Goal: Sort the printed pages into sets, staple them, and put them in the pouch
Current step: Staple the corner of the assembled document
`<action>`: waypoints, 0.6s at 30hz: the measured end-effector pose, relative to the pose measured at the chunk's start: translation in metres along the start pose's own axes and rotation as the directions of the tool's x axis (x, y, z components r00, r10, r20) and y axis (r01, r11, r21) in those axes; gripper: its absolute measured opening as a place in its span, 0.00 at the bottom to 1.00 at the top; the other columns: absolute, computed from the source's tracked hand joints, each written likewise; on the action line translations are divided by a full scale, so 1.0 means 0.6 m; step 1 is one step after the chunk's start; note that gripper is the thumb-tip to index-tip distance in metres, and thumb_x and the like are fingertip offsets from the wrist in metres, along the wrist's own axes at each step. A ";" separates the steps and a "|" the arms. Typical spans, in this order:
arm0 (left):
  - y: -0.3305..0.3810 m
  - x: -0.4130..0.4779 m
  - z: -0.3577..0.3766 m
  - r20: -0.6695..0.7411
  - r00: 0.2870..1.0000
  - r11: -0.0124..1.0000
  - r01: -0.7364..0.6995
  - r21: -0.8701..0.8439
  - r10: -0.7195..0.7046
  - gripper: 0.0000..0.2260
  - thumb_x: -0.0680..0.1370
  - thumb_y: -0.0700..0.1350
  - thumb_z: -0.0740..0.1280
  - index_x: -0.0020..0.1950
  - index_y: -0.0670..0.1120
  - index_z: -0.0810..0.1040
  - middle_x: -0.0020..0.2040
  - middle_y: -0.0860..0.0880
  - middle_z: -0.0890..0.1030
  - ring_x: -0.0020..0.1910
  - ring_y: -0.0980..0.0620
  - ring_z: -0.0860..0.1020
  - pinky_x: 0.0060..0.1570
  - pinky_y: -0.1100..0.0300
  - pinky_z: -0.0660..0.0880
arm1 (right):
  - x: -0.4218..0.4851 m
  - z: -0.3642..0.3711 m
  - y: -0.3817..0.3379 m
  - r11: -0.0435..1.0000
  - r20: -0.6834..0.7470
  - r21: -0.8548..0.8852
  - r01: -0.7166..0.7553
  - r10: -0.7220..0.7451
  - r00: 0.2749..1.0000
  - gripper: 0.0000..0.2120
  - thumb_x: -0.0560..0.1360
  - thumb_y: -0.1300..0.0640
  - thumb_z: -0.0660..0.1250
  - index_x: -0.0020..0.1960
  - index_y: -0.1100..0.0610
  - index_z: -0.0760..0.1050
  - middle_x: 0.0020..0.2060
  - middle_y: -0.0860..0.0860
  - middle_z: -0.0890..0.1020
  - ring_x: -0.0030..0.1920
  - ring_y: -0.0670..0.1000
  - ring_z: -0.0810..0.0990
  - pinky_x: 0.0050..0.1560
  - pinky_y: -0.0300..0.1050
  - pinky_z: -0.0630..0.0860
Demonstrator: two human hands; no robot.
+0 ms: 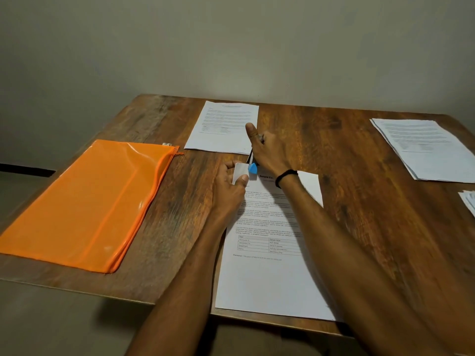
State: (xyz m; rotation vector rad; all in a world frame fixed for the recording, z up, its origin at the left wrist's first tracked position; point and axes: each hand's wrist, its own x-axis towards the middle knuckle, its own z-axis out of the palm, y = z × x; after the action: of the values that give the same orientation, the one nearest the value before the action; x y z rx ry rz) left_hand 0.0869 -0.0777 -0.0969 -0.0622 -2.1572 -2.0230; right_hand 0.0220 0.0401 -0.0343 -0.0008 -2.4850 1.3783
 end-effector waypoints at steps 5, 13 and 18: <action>0.003 -0.001 0.000 -0.018 1.000 1.000 -0.010 0.006 0.010 0.13 0.78 0.37 0.69 0.62 0.42 0.73 0.52 0.44 0.82 0.45 0.50 0.82 0.40 0.62 0.79 | 0.002 0.014 0.007 1.000 -0.012 0.000 -0.004 0.004 1.000 0.26 0.83 0.43 0.59 0.29 0.54 0.62 0.24 0.49 0.66 0.24 0.43 0.62 0.24 0.31 0.60; 0.004 -0.001 -0.004 -0.021 0.999 0.998 -0.029 0.053 0.031 0.14 0.78 0.36 0.69 0.62 0.43 0.72 0.50 0.48 0.81 0.43 0.54 0.82 0.37 0.69 0.77 | 0.003 0.030 0.019 1.000 -0.062 -0.025 0.015 -0.016 0.998 0.25 0.83 0.44 0.57 0.31 0.55 0.64 0.25 0.49 0.67 0.26 0.44 0.65 0.28 0.35 0.62; 0.003 -0.002 -0.006 -0.017 1.000 0.995 -0.007 0.098 0.008 0.14 0.78 0.38 0.70 0.61 0.44 0.72 0.46 0.54 0.79 0.38 0.61 0.80 0.34 0.71 0.75 | -0.002 0.037 0.022 1.000 -0.092 0.009 0.008 -0.007 0.996 0.24 0.84 0.45 0.56 0.31 0.54 0.65 0.25 0.48 0.67 0.26 0.44 0.65 0.28 0.36 0.62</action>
State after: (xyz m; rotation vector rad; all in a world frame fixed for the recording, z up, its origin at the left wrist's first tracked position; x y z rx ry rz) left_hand 0.0889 -0.0810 -0.0953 -0.0386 -2.2386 -1.9027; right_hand 0.0154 0.0285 -0.0567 -0.0510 -2.4009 1.3560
